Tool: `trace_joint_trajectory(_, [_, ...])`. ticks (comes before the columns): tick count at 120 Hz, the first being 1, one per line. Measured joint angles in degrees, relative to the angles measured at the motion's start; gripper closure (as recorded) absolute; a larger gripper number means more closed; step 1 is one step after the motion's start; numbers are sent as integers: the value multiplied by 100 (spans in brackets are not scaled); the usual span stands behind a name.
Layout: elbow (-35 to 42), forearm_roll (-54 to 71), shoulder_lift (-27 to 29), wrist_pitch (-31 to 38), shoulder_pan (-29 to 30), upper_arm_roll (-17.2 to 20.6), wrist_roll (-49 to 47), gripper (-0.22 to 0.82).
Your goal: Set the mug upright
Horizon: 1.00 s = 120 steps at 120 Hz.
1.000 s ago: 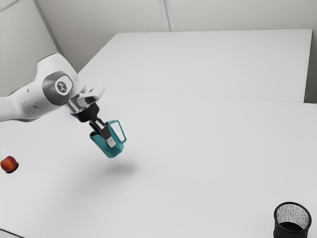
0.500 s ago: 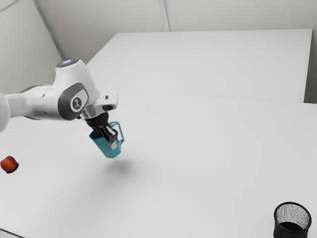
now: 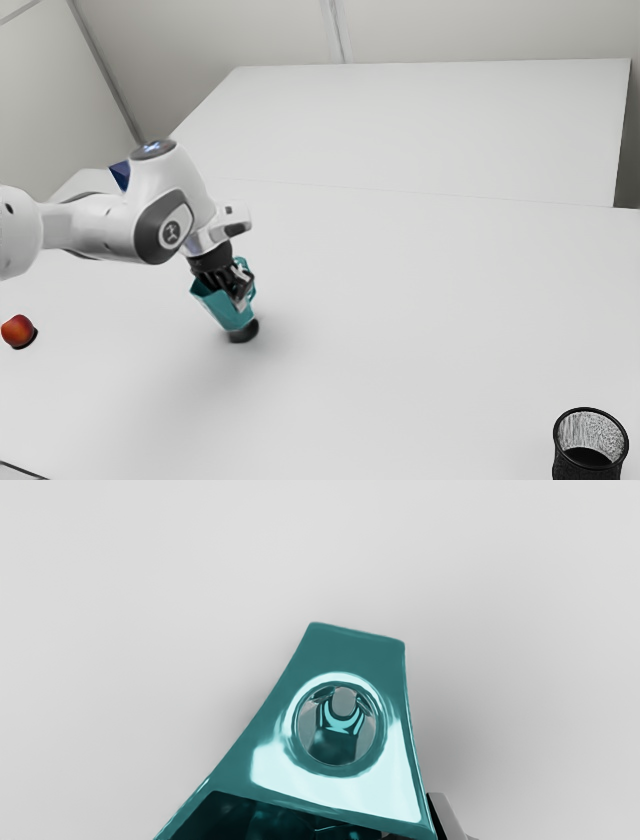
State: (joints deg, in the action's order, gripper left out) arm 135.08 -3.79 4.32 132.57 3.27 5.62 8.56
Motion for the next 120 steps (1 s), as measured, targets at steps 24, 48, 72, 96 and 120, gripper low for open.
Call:
trace_joint_trajectory(24, [-3, 33, -151, 118, -29, 1, -294, 78])
trace_joint_trajectory(48, [-6, 37, -268, 161, -17, 2, -508, 78])
trace_joint_trajectory(72, [-6, 35, -359, 180, -11, 6, -662, 78])
trace_joint_trajectory(96, [-13, 81, -371, 188, -13, 5, -746, 68])
trace_joint_trajectory(120, [-15, 102, -316, 194, -25, 3, -750, 45])
